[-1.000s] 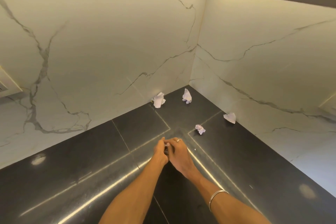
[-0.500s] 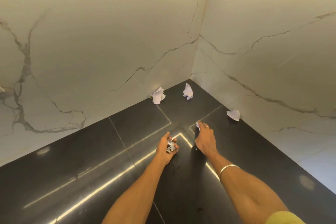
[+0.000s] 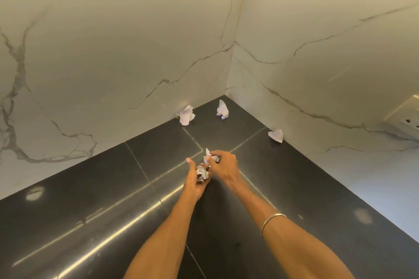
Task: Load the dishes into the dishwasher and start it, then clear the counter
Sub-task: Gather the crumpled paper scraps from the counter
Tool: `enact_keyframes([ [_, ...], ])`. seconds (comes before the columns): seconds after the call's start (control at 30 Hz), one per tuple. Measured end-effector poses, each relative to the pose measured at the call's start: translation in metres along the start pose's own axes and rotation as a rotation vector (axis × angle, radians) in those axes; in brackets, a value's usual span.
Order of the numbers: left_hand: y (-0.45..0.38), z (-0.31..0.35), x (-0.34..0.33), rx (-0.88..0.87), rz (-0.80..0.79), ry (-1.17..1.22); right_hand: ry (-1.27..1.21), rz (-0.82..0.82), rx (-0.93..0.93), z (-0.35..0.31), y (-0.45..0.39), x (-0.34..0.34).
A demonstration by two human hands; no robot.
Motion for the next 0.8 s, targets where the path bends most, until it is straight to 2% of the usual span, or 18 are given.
enact_keyframes([
  [0.13, 0.008, -0.001, 0.008, -0.01, 0.017, -0.025, 0.111, -0.145, 0.084, -0.015, 0.017, -0.042],
  [0.3, 0.021, -0.005, 0.013, 0.041, -0.072, -0.153, 0.169, -0.064, -0.004, 0.0, 0.036, -0.041],
  [0.4, 0.023, -0.002, 0.007, 0.033, -0.017, -0.256, 0.254, -0.071, -0.009, 0.012, 0.032, -0.041],
  [0.57, 0.005, -0.004, -0.002, 0.029, 0.1, -0.351, 0.156, -0.217, -0.025, 0.026, 0.016, -0.04],
  [0.67, -0.005, -0.004, -0.008, 0.033, 0.103, -0.367, 0.104, -0.341, -0.063, 0.031, 0.008, -0.035],
  [0.8, -0.02, -0.007, -0.03, 0.043, 0.05, -0.276, 0.04, -0.227, -0.155, 0.055, -0.016, 0.005],
])
Point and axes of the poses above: each hand's wrist, its own y-axis away from the middle knuckle, its own x-axis out of the back of the hand, z = x × y, the point moved 10 cm from there along -y, towards the middle knuckle, and after that the axes turned 4 degrees about y, right-handed, at the moved point
